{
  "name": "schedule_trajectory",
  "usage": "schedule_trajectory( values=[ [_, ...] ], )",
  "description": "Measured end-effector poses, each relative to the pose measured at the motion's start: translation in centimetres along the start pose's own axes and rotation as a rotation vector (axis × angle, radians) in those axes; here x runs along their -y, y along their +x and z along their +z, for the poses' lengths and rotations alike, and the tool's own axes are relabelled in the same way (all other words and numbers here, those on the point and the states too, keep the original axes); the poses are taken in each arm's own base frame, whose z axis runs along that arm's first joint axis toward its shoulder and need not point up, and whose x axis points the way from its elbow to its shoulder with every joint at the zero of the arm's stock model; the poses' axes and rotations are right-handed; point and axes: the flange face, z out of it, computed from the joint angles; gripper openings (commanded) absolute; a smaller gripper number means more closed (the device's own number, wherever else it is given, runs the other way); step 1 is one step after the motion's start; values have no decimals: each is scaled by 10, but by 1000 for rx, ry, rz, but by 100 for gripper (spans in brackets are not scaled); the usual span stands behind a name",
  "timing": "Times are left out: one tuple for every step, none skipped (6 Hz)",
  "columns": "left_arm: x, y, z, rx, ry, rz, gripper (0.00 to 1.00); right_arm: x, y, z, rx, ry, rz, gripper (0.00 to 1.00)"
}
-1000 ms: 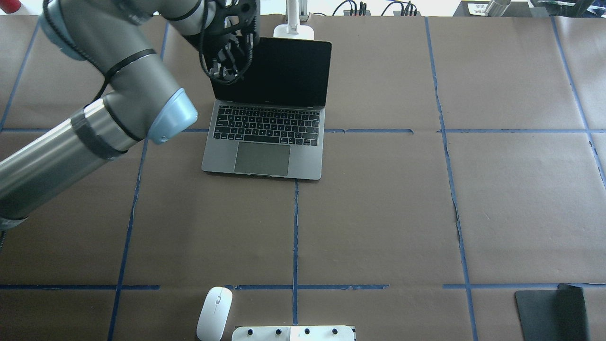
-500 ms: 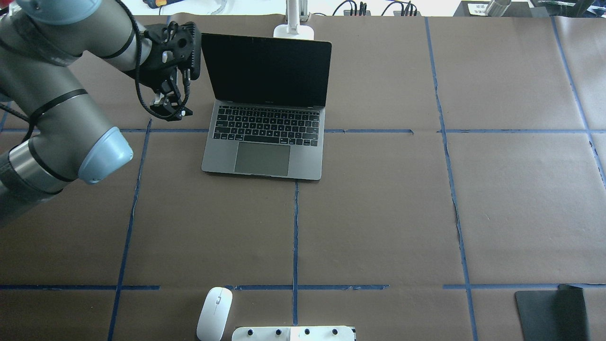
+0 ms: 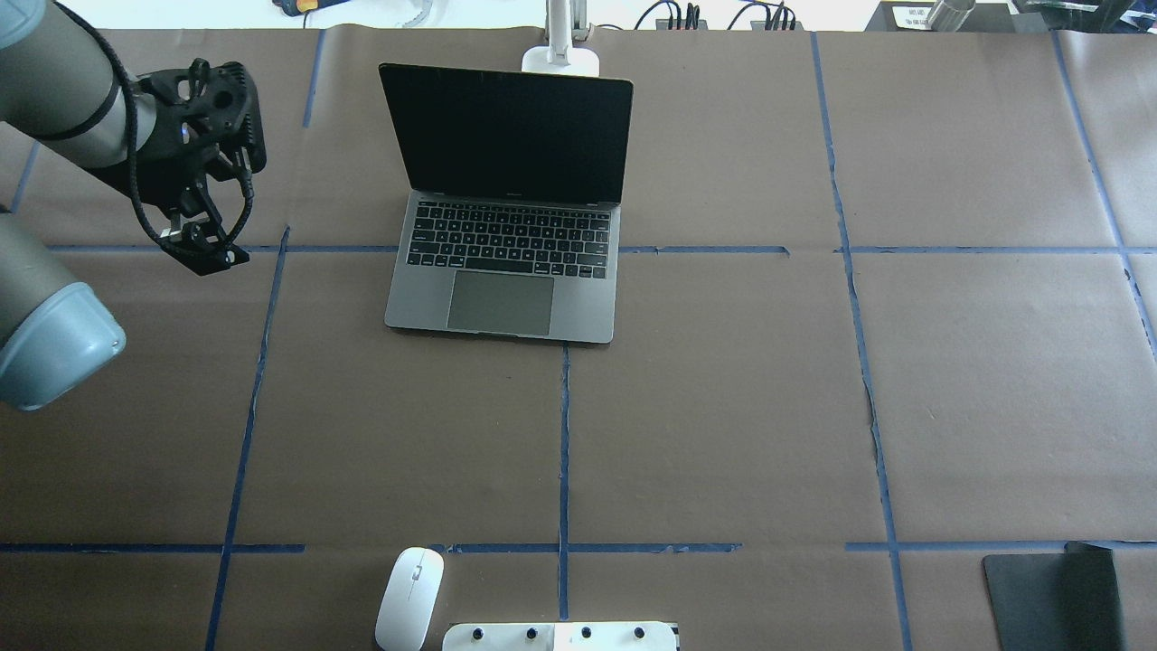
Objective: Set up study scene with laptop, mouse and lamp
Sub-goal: 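Release the laptop and lift the left gripper back toward its side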
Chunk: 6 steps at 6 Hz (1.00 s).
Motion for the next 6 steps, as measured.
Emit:
schedule_trajectory(
  values=[
    [-28,1,9,-10,-42,-190,100,4,-7,-7,-1,15,-11,100],
    [-59,5,20,-17,-85,-366,100,5,-13,-14,-3,28,-12,100],
    [-85,13,22,-19,-108,-464,100,3,-21,-18,9,37,17,100],
    [-98,20,19,-18,-114,-498,100,-8,-29,-17,35,55,65,100],
    [-101,23,16,-18,-113,-507,100,-24,-41,-8,61,86,112,100],
    [-102,24,15,-18,-112,-518,100,-37,-63,4,96,114,156,100]
  ],
)
